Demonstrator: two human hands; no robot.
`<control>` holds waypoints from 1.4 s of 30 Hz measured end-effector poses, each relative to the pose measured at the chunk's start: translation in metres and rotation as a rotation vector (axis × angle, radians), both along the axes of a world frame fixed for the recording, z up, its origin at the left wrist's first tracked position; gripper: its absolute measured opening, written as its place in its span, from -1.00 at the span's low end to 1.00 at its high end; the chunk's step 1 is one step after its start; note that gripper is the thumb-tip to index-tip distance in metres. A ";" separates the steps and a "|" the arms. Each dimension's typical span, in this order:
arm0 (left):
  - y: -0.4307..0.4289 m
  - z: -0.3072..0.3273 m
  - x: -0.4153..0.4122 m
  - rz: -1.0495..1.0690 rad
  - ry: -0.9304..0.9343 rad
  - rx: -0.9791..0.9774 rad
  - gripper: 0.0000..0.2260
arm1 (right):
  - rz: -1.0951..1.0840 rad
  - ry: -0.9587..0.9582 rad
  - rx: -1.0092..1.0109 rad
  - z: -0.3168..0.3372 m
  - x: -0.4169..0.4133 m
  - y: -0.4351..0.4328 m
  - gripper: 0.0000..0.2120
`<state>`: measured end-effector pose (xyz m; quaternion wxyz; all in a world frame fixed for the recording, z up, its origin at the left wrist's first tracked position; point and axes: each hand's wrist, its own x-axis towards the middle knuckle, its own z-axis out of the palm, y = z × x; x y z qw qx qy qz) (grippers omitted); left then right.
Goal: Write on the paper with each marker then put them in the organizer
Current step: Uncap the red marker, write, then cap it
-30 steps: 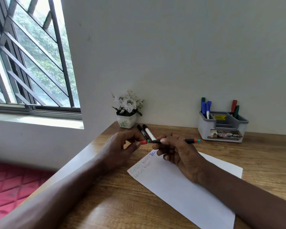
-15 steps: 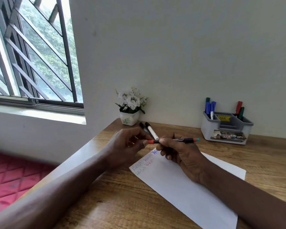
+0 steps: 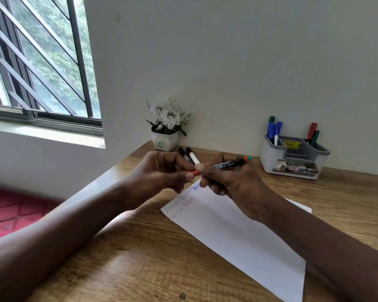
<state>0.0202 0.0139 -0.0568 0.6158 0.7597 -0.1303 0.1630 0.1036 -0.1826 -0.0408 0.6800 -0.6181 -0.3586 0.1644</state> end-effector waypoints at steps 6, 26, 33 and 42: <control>-0.004 0.003 0.002 -0.043 0.068 -0.148 -0.80 | 0.005 -0.009 0.020 0.009 -0.002 0.001 -0.88; 0.028 -0.008 0.025 0.373 0.415 1.100 0.17 | -0.265 0.048 -0.058 0.007 0.036 -0.026 -0.59; 0.029 -0.009 0.028 0.320 0.426 1.159 0.35 | -0.741 -0.115 0.033 0.017 0.056 -0.053 -0.84; 0.035 -0.011 0.035 0.344 0.400 1.170 0.24 | -1.142 -0.361 0.037 0.070 0.137 -0.106 -0.58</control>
